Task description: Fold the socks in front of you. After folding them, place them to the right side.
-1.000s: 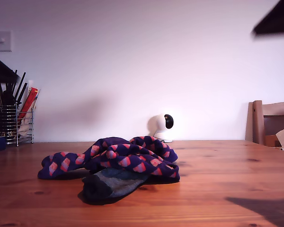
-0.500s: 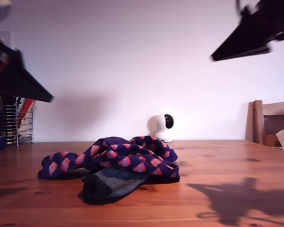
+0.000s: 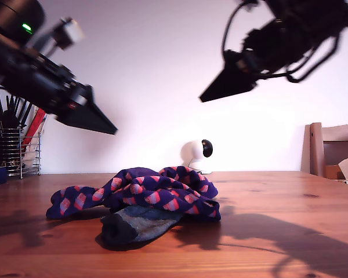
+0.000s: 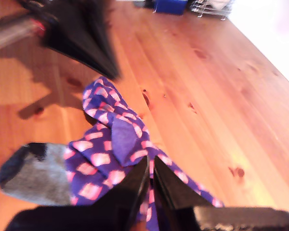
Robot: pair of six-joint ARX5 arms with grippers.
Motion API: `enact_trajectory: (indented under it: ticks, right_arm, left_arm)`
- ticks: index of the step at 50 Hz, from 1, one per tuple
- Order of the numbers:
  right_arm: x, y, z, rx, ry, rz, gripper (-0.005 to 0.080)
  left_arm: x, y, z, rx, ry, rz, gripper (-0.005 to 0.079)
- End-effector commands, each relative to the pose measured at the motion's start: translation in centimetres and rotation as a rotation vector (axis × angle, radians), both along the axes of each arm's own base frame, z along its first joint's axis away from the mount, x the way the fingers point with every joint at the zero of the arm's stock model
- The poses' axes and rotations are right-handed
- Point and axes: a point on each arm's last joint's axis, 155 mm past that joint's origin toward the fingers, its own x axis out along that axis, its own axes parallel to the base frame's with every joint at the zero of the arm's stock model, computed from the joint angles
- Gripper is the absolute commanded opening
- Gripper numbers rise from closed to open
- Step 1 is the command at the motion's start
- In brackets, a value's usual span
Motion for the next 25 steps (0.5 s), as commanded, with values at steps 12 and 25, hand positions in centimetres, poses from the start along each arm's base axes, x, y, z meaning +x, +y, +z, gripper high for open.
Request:
enact_trajectory:
  ticks: [12, 25]
  right_arm:
    - [-0.4, 0.7, -3.0, -0.075, 0.075, 0.024, -0.0011]
    - [-0.8, 0.0, -4.1, -0.122, 0.099, 0.020, -0.0011]
  left_arm:
    - [2.1, -4.5, -4.0, 0.011, 0.036, -0.071, -0.0019]
    - [-0.4, -6.3, -6.9, 0.050, 0.130, -0.139, -0.0019]
